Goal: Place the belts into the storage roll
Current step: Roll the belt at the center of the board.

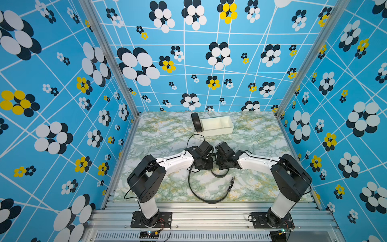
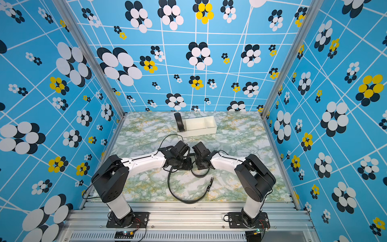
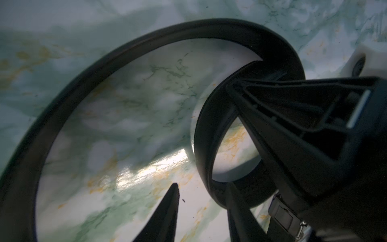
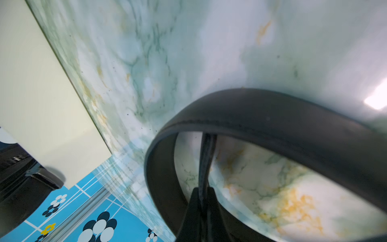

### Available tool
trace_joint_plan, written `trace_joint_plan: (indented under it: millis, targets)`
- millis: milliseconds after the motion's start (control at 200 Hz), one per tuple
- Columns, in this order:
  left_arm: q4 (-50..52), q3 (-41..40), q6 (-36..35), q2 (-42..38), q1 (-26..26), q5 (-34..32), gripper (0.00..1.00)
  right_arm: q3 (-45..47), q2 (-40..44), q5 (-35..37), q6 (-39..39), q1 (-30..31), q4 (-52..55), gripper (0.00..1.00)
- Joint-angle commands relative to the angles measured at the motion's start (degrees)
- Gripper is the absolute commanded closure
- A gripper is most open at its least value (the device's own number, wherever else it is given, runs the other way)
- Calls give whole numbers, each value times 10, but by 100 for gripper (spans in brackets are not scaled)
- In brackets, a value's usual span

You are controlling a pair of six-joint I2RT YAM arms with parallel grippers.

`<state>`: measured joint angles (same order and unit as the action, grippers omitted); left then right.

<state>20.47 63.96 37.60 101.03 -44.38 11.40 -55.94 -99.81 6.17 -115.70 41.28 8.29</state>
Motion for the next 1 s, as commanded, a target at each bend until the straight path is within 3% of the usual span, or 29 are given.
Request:
trace_joint_plan:
  millis: [0,155,360,380,465,610,685,864,994]
  targets:
    - [-19,25,-18,27,-3,22,59,3,-2,11,-16,1,-3,100]
    - [4,48,-24,64,-1,4,63,-2,-9,-5,-15,2,-10,100]
    - [60,85,-69,113,4,-19,100,-1,-6,-18,5,2,-21,100]
    - [65,87,-73,115,4,-21,100,1,-6,-21,11,1,-30,99]
    - [77,92,-88,116,9,-32,100,2,9,-29,40,1,-20,64]
    - [98,100,-110,117,18,-42,100,3,56,-20,96,-5,36,44]
    - [119,113,-125,120,19,-53,100,-12,93,-7,147,-10,95,38]
    - [181,152,-173,130,21,-87,100,-50,197,35,237,-14,316,38]
    - [232,175,-227,127,21,-128,100,-36,231,-42,309,-17,405,36]
